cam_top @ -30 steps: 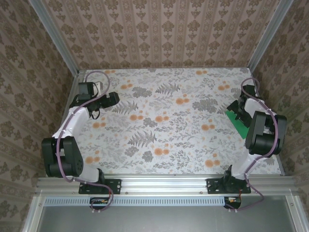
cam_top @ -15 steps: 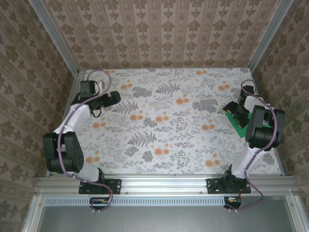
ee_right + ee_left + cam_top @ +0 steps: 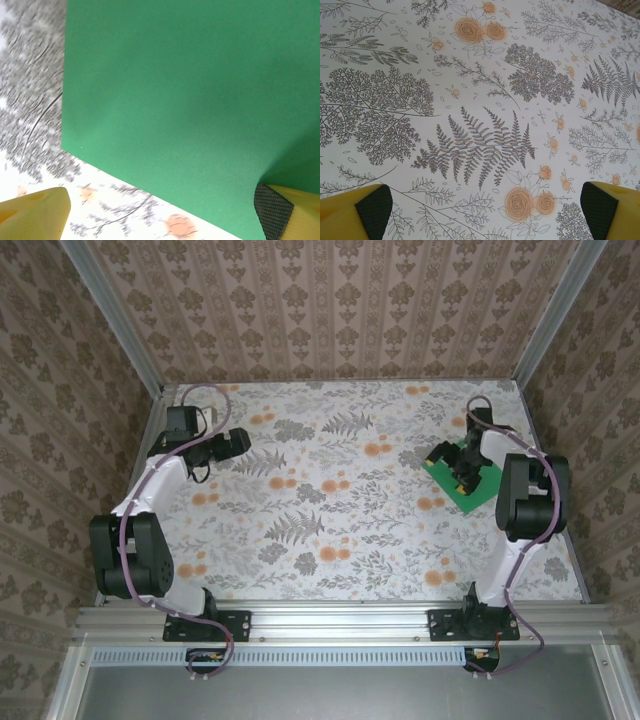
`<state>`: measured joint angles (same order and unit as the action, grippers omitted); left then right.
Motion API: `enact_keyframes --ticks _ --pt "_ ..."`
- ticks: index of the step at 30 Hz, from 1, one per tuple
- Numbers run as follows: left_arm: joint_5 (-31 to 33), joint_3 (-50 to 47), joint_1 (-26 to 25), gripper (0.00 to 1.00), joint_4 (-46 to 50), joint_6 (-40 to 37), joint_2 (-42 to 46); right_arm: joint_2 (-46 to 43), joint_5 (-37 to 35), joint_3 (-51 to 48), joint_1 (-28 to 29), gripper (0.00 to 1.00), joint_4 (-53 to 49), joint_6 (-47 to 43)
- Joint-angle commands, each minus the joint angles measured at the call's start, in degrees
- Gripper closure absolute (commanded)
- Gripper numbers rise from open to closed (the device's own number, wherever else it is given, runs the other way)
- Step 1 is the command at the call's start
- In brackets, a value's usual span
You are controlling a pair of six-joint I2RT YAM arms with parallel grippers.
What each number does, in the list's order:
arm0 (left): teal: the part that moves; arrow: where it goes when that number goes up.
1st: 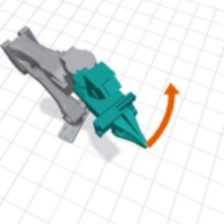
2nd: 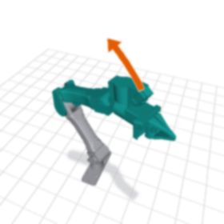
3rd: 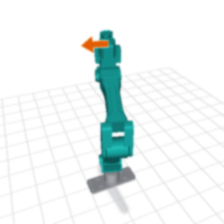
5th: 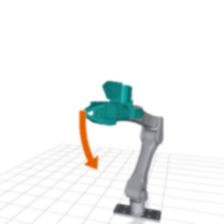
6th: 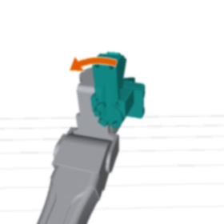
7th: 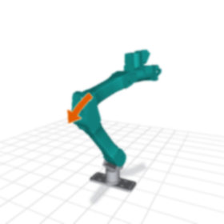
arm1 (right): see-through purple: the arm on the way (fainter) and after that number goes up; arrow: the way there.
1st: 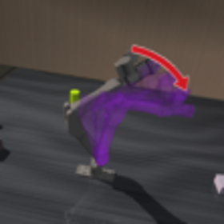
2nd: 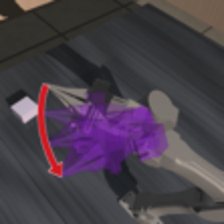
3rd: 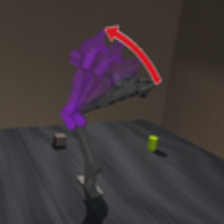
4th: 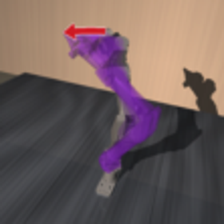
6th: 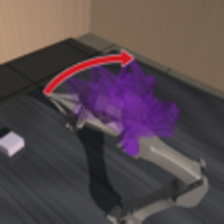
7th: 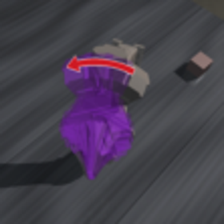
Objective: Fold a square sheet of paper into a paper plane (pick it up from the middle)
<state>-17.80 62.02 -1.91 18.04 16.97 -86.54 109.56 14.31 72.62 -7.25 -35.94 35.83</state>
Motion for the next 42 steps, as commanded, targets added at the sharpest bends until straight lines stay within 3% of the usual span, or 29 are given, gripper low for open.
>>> enact_keyframes --ticks 1,6,13,18,23,26,35,42 --pt "-0.48 -0.07 -0.75 0.00 1.91 0.86 -0.23 2.43 3.46 1.10 3.99 0.03 -4.68 -0.51" --pt "-0.58 -0.62 -1.92 0.00 1.56 1.34 -0.28 2.59 4.51 0.77 11.13 0.02 -5.51 -0.07" --pt "0.05 -1.26 -4.21 0.00 1.21 2.20 -0.61 2.96 4.04 -1.74 26.76 0.03 -7.47 -1.04" --pt "0.48 -1.72 -5.87 0.00 0.98 2.76 -0.82 -1.19 -4.71 -1.92 33.13 0.03 -12.73 -5.82" --pt "1.32 -1.98 -7.22 0.00 0.19 4.54 -1.43 -8.98 -17.19 0.78 33.44 0.00 -12.80 -1.48" --pt "1.92 -2.17 -7.60 0.00 -0.51 6.59 -1.99 -8.40 -22.57 2.02 33.39 0.00 -10.87 3.73" --pt "2.15 -2.24 -7.84 0.00 0.22 8.63 -3.55 5.57 -25.01 15.57 32.84 0.00 -14.60 7.62" --pt "1.45 -2.24 -7.84 0.00 -0.10 8.25 -4.24 8.68 -23.70 15.71 32.16 0.00 -14.86 8.55"
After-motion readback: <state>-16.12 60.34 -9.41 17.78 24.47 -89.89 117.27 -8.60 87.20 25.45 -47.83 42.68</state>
